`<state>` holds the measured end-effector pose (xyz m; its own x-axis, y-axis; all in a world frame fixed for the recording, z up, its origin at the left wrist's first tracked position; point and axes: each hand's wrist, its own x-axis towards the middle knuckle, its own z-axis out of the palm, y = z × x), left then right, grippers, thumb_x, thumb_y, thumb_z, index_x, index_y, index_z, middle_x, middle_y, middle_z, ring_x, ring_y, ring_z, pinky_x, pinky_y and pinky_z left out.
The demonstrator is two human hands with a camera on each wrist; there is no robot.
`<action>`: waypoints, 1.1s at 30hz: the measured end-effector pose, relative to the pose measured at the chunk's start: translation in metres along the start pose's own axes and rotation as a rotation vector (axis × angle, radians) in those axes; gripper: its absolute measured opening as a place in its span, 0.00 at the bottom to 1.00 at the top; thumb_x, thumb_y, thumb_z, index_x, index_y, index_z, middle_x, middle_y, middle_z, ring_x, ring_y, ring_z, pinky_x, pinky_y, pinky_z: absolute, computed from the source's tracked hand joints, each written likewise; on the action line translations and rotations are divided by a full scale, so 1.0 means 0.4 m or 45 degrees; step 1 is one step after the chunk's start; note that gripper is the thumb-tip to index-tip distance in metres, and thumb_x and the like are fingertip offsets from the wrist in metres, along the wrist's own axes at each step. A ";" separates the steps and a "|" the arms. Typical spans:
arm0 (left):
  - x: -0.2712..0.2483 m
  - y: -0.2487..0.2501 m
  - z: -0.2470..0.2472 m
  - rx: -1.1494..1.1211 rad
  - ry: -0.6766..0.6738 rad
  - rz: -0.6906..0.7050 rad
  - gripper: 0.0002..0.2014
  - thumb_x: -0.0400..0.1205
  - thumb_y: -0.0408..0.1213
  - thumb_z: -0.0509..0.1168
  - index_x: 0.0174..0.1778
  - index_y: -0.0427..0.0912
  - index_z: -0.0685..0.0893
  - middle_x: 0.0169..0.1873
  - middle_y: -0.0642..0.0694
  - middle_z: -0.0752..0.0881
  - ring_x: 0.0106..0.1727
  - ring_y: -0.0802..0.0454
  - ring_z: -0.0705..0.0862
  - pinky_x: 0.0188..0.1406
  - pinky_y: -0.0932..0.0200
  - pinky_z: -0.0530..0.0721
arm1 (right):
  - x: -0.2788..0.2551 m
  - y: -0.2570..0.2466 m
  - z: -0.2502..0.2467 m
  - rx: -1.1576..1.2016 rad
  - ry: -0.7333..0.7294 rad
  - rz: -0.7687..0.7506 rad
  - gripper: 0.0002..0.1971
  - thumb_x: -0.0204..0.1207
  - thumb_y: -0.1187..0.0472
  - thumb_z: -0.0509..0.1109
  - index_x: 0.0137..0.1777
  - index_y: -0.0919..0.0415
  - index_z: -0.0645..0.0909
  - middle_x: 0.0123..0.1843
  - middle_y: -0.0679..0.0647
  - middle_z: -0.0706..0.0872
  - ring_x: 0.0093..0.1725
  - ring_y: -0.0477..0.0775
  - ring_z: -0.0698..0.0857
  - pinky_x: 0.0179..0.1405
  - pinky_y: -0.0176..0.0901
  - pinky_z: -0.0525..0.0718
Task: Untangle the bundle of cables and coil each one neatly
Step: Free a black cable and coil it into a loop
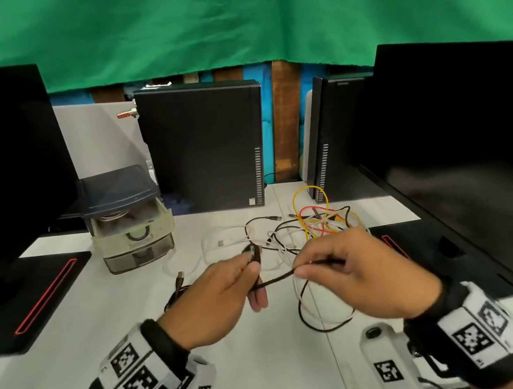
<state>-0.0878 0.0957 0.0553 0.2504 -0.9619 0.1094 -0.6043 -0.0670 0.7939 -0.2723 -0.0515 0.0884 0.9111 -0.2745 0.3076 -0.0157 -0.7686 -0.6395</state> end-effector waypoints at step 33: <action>0.290 0.088 -0.055 1.277 0.249 0.282 0.17 0.87 0.37 0.56 0.72 0.37 0.72 0.53 0.40 0.85 0.52 0.41 0.84 0.51 0.47 0.84 | 0.138 0.078 -0.165 -0.880 0.039 0.186 0.11 0.85 0.51 0.64 0.45 0.52 0.85 0.34 0.46 0.83 0.38 0.55 0.83 0.37 0.46 0.78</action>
<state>-0.0634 -0.0123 0.1092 0.1216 -0.9258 0.3580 -0.9797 -0.1698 -0.1063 -0.2498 -0.1286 0.1319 0.8680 -0.4109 0.2787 -0.4040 -0.9108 -0.0848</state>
